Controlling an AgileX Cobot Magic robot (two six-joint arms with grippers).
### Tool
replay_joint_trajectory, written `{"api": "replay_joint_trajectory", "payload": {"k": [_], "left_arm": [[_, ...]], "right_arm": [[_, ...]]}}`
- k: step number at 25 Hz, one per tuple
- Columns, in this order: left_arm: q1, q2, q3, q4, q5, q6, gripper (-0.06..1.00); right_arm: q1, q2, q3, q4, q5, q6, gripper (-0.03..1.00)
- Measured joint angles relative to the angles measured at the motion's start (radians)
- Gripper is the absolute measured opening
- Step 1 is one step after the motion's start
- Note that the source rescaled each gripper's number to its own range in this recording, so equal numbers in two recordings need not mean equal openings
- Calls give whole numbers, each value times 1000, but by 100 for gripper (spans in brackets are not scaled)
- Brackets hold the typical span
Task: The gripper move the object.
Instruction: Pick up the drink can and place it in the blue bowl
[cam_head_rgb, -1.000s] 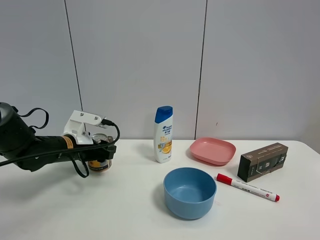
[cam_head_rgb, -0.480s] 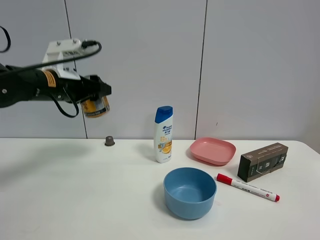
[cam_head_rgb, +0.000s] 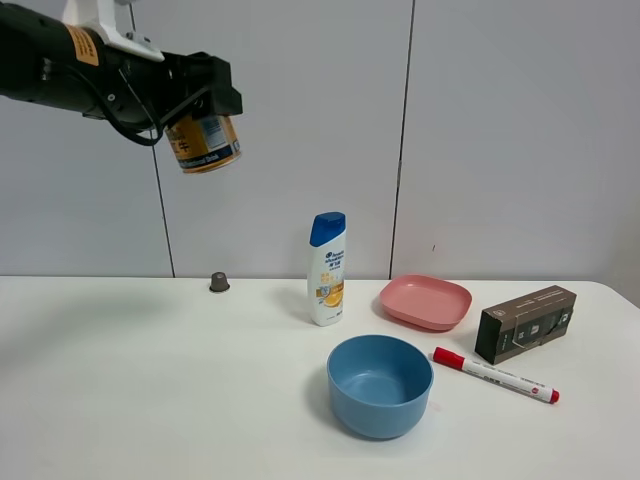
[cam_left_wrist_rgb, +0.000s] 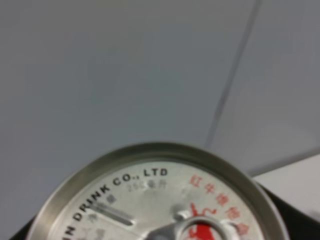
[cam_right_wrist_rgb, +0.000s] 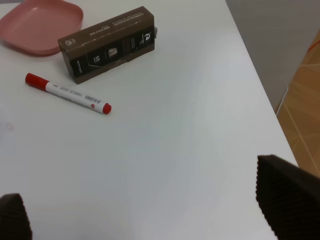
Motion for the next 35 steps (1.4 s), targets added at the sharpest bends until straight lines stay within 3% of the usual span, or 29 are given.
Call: {"api": "replay_joint_trajectory", "payload": {"k": [7, 10, 15, 26, 35], "left_arm": [[-216, -18, 0, -188, 22, 196, 2], [-287, -18, 0, -209, 29, 280, 2], [-365, 7, 0, -214, 27, 313, 2], [-387, 275, 0, -202, -155, 316, 2], [-387, 465, 0, -200, -169, 319, 2]], "right_arm": [[0, 0, 0, 0, 0, 0, 100], [0, 0, 0, 0, 0, 0, 100], [0, 0, 0, 0, 0, 0, 100], [0, 0, 0, 0, 0, 0, 100], [0, 0, 0, 0, 0, 0, 100]]}}
